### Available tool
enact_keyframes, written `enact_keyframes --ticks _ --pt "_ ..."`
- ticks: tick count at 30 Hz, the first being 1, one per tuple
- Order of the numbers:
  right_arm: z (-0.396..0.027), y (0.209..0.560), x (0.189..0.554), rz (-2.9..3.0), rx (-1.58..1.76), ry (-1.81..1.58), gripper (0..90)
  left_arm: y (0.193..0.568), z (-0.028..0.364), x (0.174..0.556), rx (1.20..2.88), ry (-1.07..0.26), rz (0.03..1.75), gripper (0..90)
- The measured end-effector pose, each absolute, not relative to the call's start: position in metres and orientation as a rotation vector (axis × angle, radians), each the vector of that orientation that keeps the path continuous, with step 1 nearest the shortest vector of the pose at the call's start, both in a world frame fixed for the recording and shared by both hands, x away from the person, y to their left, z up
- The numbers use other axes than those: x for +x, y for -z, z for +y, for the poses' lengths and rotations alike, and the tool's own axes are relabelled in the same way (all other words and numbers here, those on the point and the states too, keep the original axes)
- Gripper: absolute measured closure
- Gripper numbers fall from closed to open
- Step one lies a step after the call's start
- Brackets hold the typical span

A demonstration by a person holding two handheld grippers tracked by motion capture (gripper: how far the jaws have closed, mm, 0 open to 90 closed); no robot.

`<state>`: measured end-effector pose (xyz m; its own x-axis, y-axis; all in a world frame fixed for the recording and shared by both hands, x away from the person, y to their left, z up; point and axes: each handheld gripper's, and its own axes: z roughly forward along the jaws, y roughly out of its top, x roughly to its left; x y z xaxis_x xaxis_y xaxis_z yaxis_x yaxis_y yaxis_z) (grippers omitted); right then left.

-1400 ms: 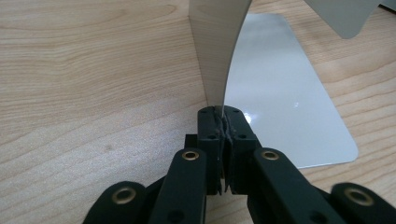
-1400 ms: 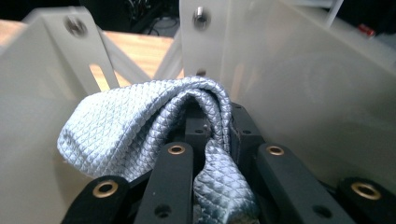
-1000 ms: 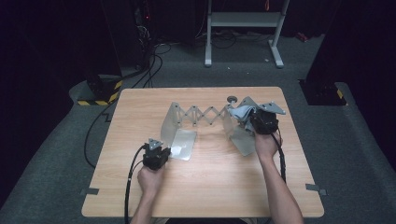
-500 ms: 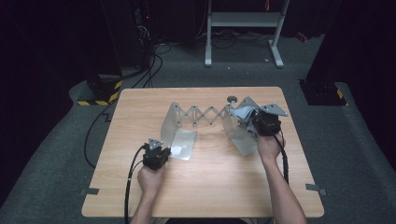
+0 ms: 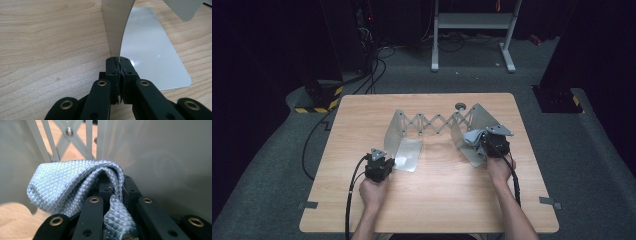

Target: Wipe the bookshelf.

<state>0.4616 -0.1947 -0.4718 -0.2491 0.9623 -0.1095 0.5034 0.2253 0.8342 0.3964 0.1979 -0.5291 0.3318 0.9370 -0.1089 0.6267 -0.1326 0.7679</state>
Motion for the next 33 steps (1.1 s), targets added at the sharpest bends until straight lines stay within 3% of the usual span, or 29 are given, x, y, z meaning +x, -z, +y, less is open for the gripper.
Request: enact_keyframes --ticks 15,33 --pt "-0.202 0.504 0.457 1.950 1.364 -0.833 81.4 0.529 0.197 0.396 1.854 -0.529 1.381 86.5" --pt "-0.219 0.463 0.435 1.849 1.335 -0.970 81.4 0.529 0.197 0.396 1.853 -0.528 1.382 86.5"
